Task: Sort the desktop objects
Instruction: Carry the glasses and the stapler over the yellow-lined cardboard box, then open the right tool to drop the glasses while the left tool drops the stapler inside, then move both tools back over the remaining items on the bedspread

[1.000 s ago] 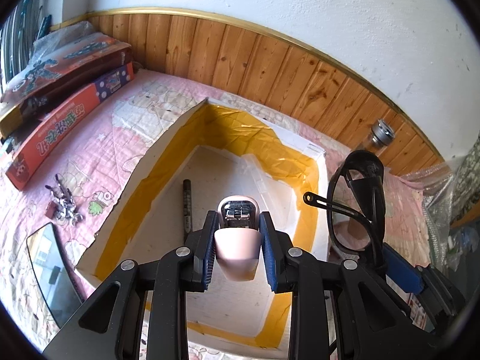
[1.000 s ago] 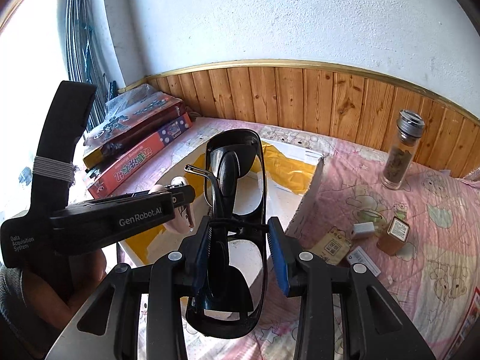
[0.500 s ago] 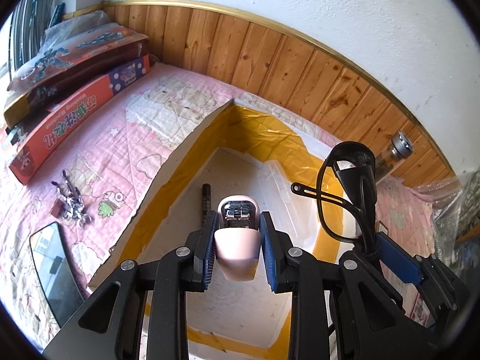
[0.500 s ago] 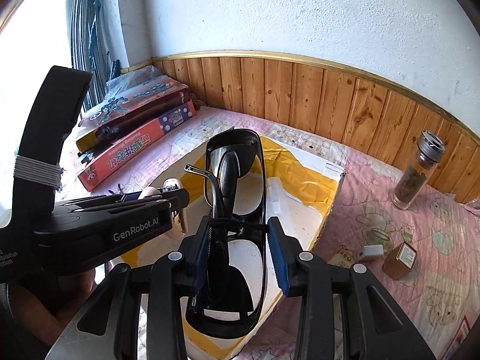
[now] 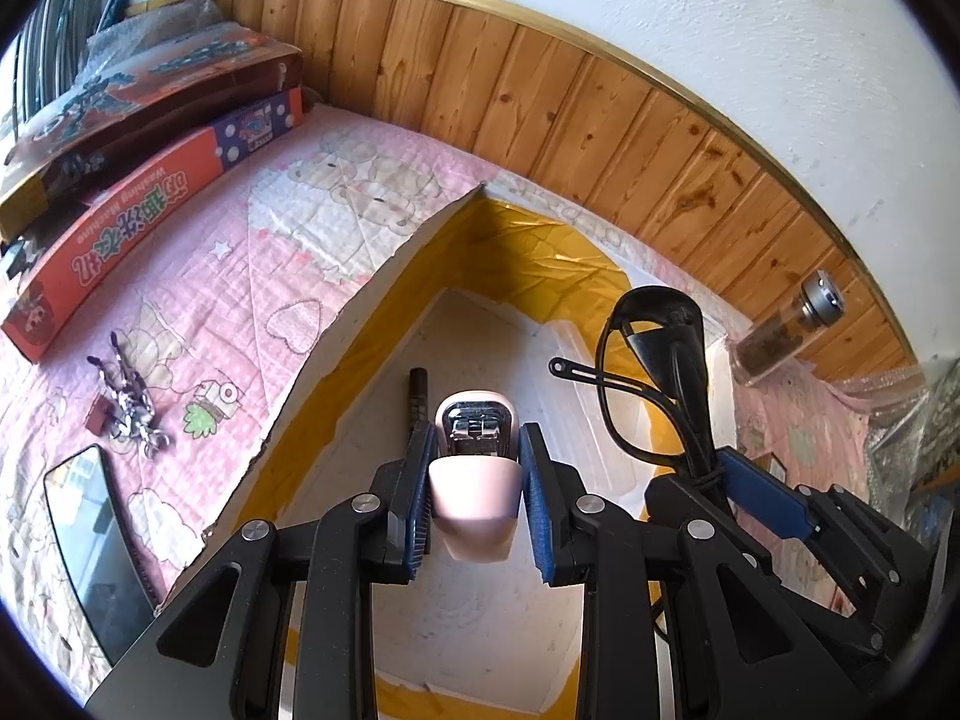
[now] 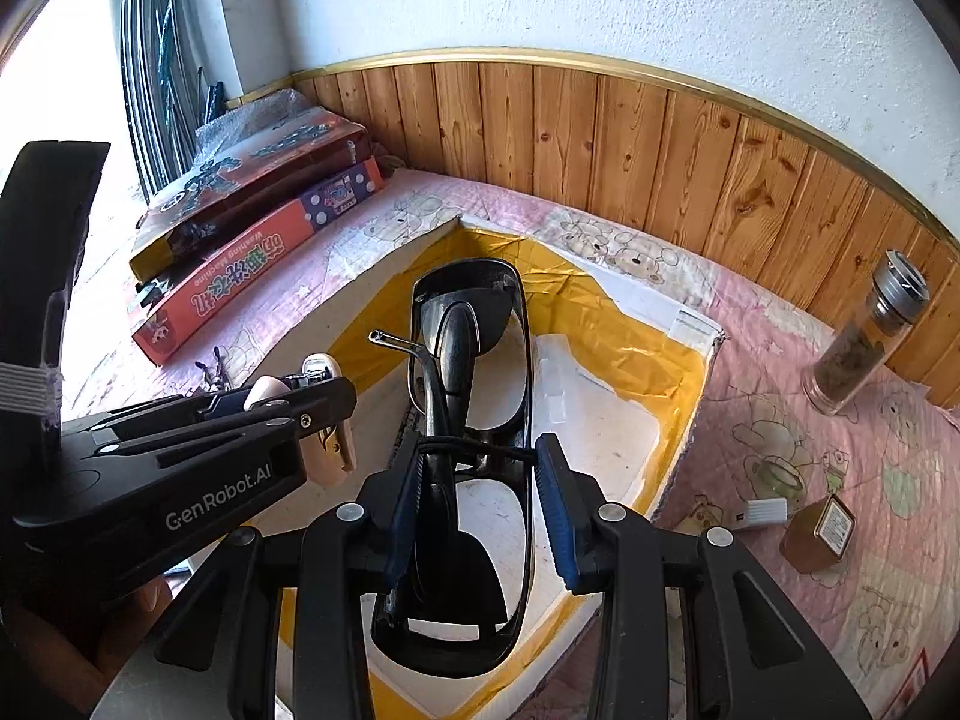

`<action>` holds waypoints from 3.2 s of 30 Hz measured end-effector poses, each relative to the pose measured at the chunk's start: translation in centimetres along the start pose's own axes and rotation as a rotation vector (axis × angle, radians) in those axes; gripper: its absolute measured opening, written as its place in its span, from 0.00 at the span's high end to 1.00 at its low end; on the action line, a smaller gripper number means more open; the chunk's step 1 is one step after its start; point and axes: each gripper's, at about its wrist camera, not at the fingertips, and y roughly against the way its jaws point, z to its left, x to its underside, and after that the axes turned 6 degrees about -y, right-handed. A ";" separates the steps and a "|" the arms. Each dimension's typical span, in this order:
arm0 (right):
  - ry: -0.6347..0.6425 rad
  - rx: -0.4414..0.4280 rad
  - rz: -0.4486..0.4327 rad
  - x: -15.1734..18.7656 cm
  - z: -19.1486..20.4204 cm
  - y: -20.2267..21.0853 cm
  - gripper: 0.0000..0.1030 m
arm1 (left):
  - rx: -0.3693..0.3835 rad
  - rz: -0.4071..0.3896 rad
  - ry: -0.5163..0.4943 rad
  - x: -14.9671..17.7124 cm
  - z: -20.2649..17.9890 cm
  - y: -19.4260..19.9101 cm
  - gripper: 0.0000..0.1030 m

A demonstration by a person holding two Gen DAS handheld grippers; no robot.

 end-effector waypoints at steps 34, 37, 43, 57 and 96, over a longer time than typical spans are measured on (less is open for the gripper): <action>-0.070 0.033 0.314 -3.8 -2.6 -10.4 0.63 | 0.005 0.146 0.133 -0.9 2.3 -4.8 0.73; -0.079 0.042 0.329 -3.9 -3.0 -10.9 0.63 | 0.002 0.149 0.134 -0.8 2.3 -4.8 0.73; -0.080 0.054 0.341 -4.0 -3.3 -11.3 0.62 | -0.004 0.150 0.134 -0.8 2.3 -4.9 0.72; -0.108 0.059 0.329 -3.9 -3.8 -10.1 0.53 | -0.029 0.153 0.154 -0.7 2.3 -4.1 0.67; -0.335 -0.375 -0.163 7.1 -12.7 12.1 0.36 | 0.046 -0.121 -0.123 1.9 -9.6 7.6 0.67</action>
